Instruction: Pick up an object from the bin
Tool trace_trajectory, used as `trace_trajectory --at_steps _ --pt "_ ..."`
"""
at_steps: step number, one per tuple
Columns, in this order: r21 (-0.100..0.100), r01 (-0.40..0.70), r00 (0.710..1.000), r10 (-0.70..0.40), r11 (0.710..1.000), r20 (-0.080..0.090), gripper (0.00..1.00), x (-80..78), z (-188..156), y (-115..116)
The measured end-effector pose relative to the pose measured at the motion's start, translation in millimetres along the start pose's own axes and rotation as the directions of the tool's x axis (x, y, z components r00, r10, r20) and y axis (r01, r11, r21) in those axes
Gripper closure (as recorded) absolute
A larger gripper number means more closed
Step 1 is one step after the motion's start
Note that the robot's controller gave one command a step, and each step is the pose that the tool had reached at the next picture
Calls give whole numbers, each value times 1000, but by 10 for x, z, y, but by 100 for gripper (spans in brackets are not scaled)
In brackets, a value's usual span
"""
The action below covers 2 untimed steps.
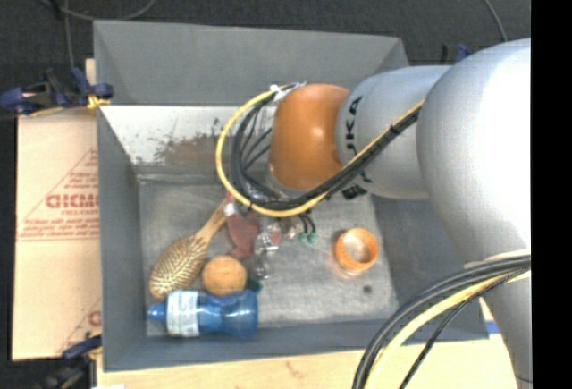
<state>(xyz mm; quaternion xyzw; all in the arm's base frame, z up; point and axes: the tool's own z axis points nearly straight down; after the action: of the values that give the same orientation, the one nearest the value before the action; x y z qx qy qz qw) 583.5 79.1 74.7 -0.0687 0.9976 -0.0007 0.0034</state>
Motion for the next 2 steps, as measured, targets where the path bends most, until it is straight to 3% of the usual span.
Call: trace_trajectory --at_steps 1,2 --pt "-3 12 1000 -12 1000 7 100 387 11 242" --pt "-3 12 1000 -12 1000 -2 0 414 30 242"
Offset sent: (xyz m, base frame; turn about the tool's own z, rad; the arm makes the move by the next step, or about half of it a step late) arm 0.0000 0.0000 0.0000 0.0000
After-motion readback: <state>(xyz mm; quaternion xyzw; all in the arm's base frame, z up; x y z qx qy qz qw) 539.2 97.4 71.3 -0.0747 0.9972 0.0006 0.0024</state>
